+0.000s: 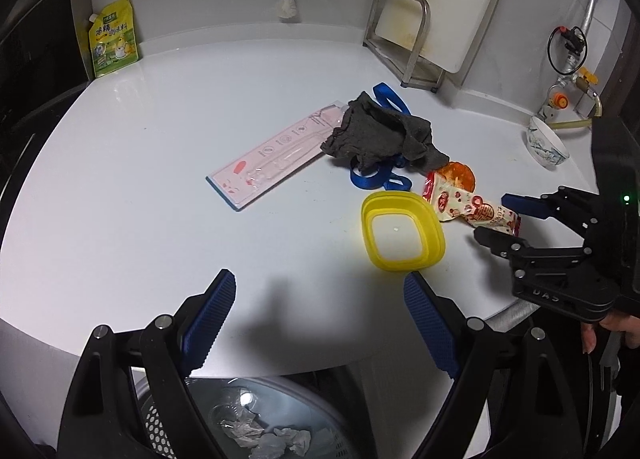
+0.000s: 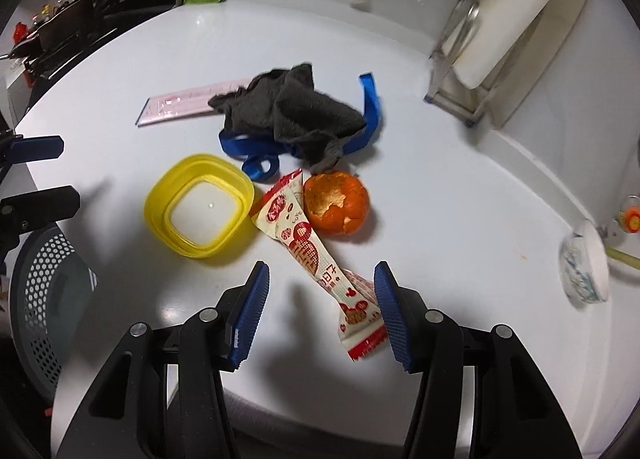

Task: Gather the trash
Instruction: 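Grasp the red-and-white snack wrapper with the right tool while the left tool grasps the yellow lid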

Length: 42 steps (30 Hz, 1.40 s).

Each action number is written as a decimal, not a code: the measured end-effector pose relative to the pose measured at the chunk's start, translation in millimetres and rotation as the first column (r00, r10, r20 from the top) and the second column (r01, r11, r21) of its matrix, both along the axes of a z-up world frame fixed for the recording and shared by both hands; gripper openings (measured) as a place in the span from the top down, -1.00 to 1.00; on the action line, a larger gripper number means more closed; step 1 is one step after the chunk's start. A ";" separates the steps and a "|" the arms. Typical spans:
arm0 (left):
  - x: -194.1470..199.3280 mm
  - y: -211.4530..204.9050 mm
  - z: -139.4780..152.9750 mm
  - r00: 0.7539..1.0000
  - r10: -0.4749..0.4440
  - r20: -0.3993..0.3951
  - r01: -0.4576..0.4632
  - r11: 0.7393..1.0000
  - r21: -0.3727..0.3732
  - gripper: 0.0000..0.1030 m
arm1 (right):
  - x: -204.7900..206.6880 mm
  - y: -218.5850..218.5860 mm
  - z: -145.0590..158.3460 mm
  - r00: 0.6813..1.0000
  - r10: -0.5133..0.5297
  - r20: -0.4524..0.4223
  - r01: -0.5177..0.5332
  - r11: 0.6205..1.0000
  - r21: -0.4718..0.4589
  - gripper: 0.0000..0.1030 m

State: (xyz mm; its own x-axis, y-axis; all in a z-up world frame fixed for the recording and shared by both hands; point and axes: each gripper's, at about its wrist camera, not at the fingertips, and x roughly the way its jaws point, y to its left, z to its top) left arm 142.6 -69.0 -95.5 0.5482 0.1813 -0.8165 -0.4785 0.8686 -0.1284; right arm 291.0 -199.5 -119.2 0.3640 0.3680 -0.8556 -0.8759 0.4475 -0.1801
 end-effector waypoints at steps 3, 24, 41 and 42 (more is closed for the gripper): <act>6.7 -3.9 -2.3 1.000 -0.004 0.000 0.004 1.000 -0.010 -0.64 | 3.2 -2.4 -6.1 1.000 -0.002 -0.012 0.002 1.000 0.014 0.12; 54.3 -30.1 -28.8 1.000 -0.010 -0.025 0.009 1.000 -0.030 -0.73 | 0.7 -50.4 14.0 0.983 -0.122 -0.135 0.150 0.961 0.232 0.71; 92.9 -43.2 -46.6 0.998 0.025 -0.050 -0.019 0.994 0.108 -0.36 | -0.7 -89.7 19.5 0.959 -0.220 -0.179 0.271 0.897 0.349 0.71; 92.4 -42.8 -45.1 0.999 0.019 -0.048 -0.014 0.994 0.106 -0.34 | -1.9 -90.4 19.2 0.957 -0.224 -0.184 0.277 0.894 0.352 0.71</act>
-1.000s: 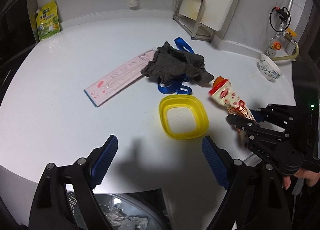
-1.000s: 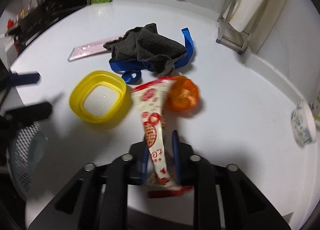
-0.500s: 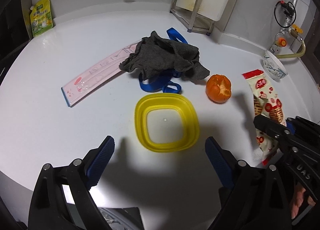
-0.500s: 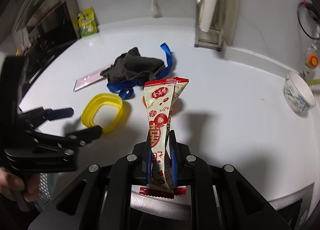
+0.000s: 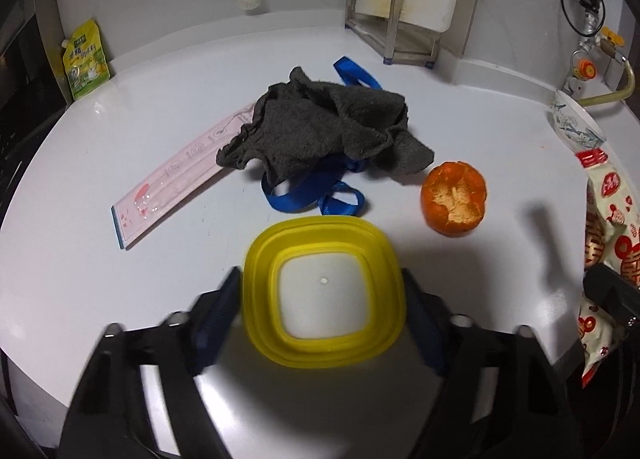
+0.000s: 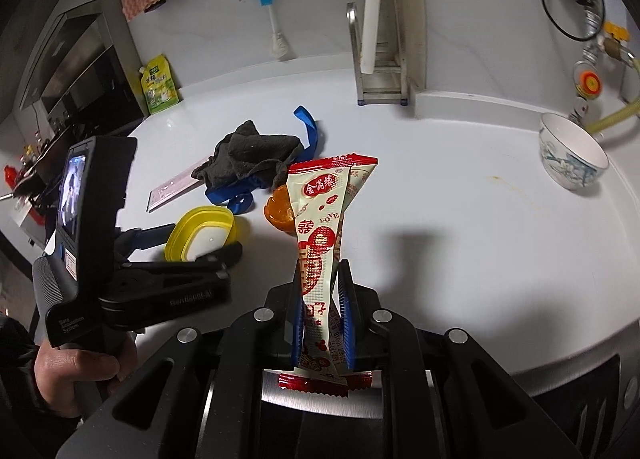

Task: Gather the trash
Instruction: 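Grasp the red-and-white snack wrapper with the right tool while the left tool grasps the yellow lid, then carry the wrapper and lid over the grey bin and open both tools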

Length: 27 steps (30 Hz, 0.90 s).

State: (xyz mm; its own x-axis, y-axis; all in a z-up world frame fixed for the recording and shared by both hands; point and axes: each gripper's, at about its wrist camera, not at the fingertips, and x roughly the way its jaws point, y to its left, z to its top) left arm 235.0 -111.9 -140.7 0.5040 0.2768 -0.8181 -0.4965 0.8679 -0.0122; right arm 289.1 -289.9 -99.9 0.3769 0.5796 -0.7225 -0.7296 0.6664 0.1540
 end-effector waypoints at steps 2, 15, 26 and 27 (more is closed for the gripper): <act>-1.1 2.6 1.0 1.000 -0.001 0.001 0.001 1.000 -0.023 -0.32 | -3.8 -1.2 -0.2 1.000 -0.008 -0.006 0.008 1.000 0.007 0.71; -76.9 19.8 52.3 1.000 -0.019 0.023 0.018 0.999 0.030 -0.31 | -57.5 15.2 11.1 0.999 -0.015 -0.050 0.020 0.996 0.090 0.71; -192.6 43.3 83.6 0.998 -0.059 -0.029 0.063 0.987 0.151 -0.31 | -135.0 46.9 42.2 0.998 0.045 -0.041 -0.040 0.993 0.114 0.71; -201.2 46.0 85.6 0.998 -0.059 -0.030 0.062 0.987 0.149 -0.31 | -142.5 50.4 42.1 0.998 0.050 -0.043 -0.046 0.993 0.108 0.71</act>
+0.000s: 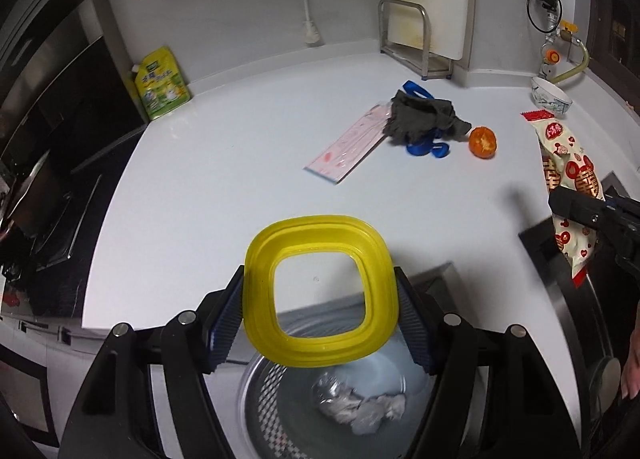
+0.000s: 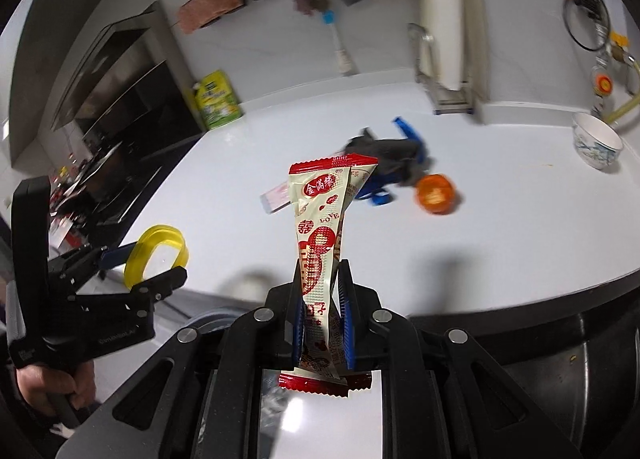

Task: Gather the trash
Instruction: 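Carry the wrapper and lid over the grey bin and open both tools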

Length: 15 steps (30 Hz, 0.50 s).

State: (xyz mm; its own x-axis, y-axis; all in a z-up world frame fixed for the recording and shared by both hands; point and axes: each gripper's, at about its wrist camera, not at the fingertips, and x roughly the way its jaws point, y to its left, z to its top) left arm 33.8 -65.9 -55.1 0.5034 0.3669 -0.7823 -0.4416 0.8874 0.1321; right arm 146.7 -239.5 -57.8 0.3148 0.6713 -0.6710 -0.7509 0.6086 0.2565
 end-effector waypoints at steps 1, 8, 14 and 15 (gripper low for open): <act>-9.9 2.8 2.7 1.000 -0.003 -0.002 0.003 1.000 0.001 -0.31 | -6.1 3.4 -0.7 1.000 0.006 -0.008 -0.006 1.000 -0.002 0.71; -59.6 13.1 -2.2 1.000 -0.016 -0.024 0.016 1.000 0.000 -0.31 | -61.8 34.8 -13.7 0.996 0.054 -0.069 -0.058 0.997 -0.052 0.71; -84.6 20.0 -33.6 0.994 -0.019 -0.104 0.012 0.998 -0.070 -0.31 | -105.0 59.2 -42.7 0.981 0.095 -0.171 -0.119 0.983 -0.138 0.71; -87.5 21.1 -39.8 0.993 -0.020 -0.118 0.009 0.996 -0.092 -0.31 | -109.3 61.8 -46.8 0.979 0.100 -0.178 -0.128 0.980 -0.152 0.71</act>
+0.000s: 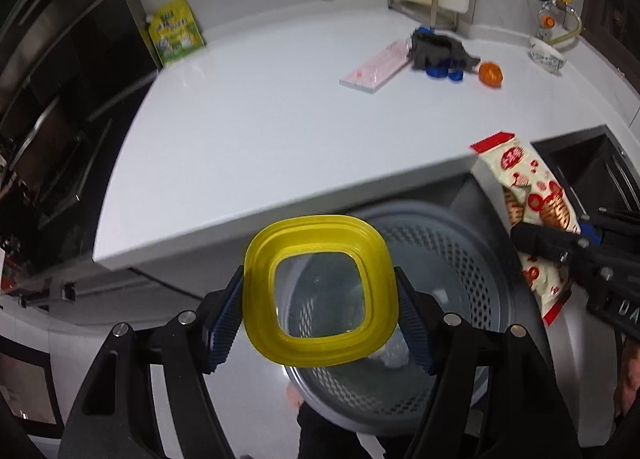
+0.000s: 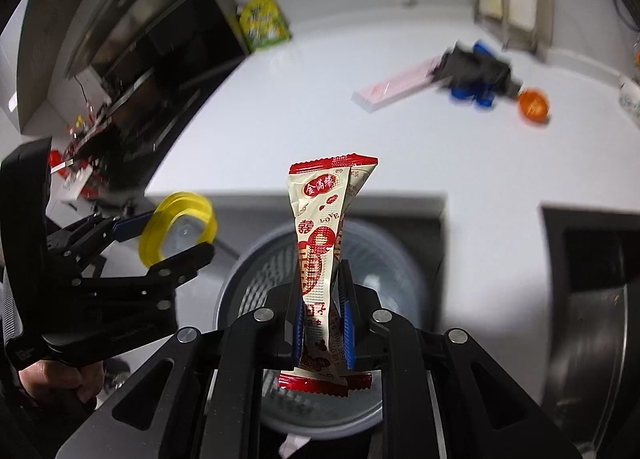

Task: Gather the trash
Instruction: 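Carry the wrapper and lid over the grey bin and open both tools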

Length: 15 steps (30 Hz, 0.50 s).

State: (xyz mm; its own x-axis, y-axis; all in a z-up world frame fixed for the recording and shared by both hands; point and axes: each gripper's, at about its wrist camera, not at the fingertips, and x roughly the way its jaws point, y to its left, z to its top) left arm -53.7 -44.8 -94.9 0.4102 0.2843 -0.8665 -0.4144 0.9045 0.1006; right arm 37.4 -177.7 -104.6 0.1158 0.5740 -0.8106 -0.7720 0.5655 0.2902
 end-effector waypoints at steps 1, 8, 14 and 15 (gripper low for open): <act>-1.2 0.4 -3.8 1.000 0.000 -0.007 -0.001 1.000 -0.016 -0.31 | -5.5 2.8 -5.9 1.000 0.012 -0.010 -0.012 1.000 -0.017 0.71; -9.2 5.1 -22.0 1.000 0.010 -0.022 -0.012 0.996 -0.091 -0.35 | -13.6 9.6 -36.6 0.996 0.018 -0.091 -0.025 0.996 -0.080 0.70; -9.5 8.7 -25.2 0.999 0.024 -0.033 -0.028 0.994 -0.103 -0.39 | -18.2 9.5 -35.4 0.997 0.022 -0.076 -0.029 0.995 -0.093 0.40; -9.2 8.9 -25.0 0.999 0.028 -0.035 -0.031 0.995 -0.100 -0.40 | -19.0 10.2 -34.2 0.998 0.021 -0.064 -0.027 0.995 -0.096 0.27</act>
State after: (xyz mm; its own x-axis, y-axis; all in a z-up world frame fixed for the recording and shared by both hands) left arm -63.0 -35.9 -119.9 0.3728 0.2069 -0.9045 -0.4389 0.8982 0.0246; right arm 18.4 -167.5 -138.9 0.0503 0.4945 -0.8677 -0.7678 0.5748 0.2831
